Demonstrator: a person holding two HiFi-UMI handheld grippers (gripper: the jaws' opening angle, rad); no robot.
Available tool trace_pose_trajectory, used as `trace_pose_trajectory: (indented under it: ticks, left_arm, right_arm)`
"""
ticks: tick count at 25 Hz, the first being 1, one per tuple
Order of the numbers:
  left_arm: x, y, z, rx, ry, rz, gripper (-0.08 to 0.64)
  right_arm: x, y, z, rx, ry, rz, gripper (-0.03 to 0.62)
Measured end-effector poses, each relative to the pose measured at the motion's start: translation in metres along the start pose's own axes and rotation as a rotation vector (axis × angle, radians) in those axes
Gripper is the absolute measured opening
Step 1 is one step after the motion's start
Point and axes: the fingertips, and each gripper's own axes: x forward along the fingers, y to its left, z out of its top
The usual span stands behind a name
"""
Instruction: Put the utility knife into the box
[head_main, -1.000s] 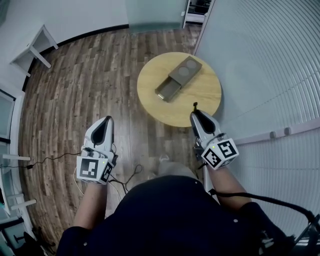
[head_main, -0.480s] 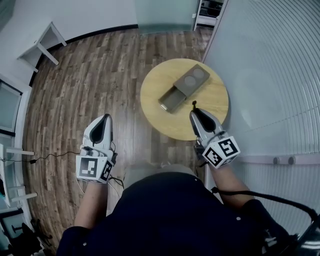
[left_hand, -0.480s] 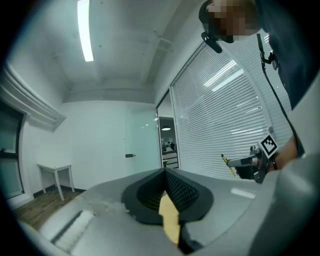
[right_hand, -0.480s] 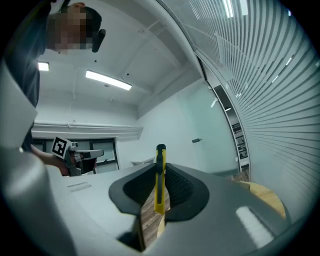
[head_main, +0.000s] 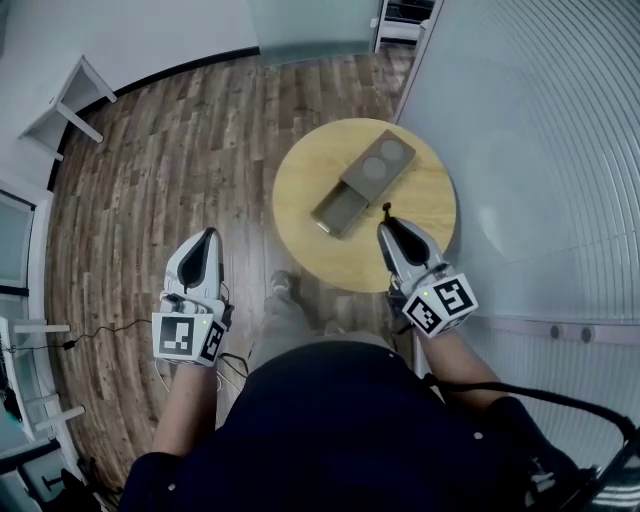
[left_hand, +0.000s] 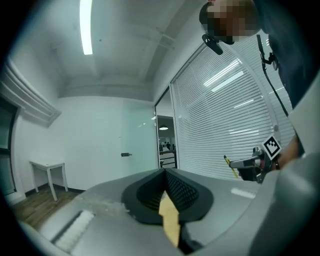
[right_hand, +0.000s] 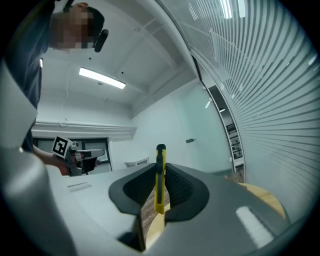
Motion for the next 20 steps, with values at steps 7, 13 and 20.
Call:
trace_pose_trajectory:
  ticks: [7, 13, 20]
  left_arm:
    - [0.091, 0.014, -0.004, -0.012, -0.051, -0.137, 0.002]
    - [0.180, 0.031, 0.002, -0.050, -0.083, -0.257, 0.003]
    - [0.268, 0.030, 0.002, -0.040, -0.039, -0.506, 0.003]
  right_arm:
    - [0.037, -0.036, 0.002, -0.034, 0.002, -0.096, 0.066]
    - [0.068, -0.066, 0.013, -0.025, 0.012, -0.219, 0.066]
    - [0.110, -0.082, 0.020, 0.011, -0.003, -0.378, 0.066]
